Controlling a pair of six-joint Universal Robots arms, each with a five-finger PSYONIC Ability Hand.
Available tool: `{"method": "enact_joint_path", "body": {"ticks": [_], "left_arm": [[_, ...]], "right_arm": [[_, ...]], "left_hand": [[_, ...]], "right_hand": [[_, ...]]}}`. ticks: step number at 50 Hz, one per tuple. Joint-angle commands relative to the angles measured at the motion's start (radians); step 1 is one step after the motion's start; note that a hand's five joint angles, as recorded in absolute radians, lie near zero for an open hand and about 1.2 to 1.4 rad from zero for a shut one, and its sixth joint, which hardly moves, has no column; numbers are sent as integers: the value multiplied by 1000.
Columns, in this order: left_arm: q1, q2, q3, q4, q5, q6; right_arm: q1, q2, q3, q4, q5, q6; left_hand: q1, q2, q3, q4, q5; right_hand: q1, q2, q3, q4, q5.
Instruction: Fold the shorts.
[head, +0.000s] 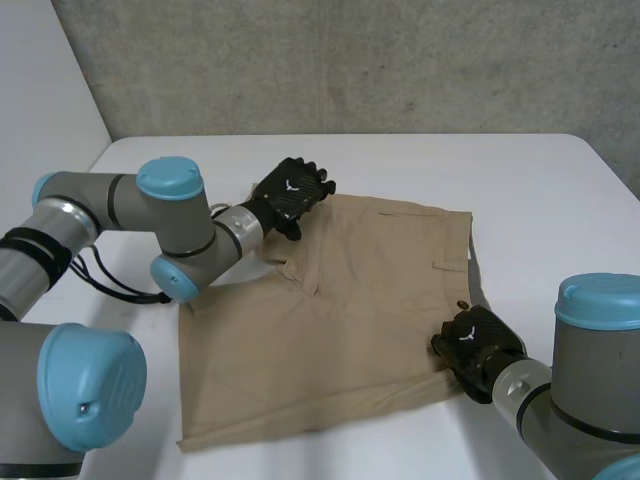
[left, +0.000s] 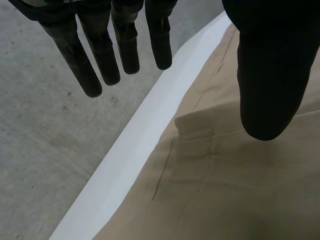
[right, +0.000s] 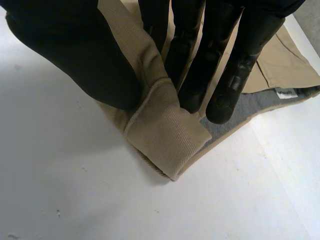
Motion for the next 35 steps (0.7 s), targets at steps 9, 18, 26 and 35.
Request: {"method": "enact_joint_path", "body": {"ticks": [9, 18, 26, 35], "left_arm": [[3, -95, 109, -29, 79, 32], [9, -103, 107, -35, 79, 110], [17, -104, 110, -35, 79, 132], [17, -104, 109, -35, 89, 137]], "right_arm": [[0, -1, 8, -4, 0, 0], [0, -1, 8, -4, -2, 0], [0, -1, 12, -4, -2, 2], [0, -1, 12, -4, -2, 2]], "left_hand": [[460, 455, 454, 453, 447], [652, 646, 646, 645, 639], [570, 564, 564, 563, 557], [376, 371, 370, 369, 363]], "right_hand": [[409, 212, 199, 200, 208], [409, 212, 199, 200, 208], [409, 212, 199, 200, 208], [409, 212, 199, 200, 208]]}}
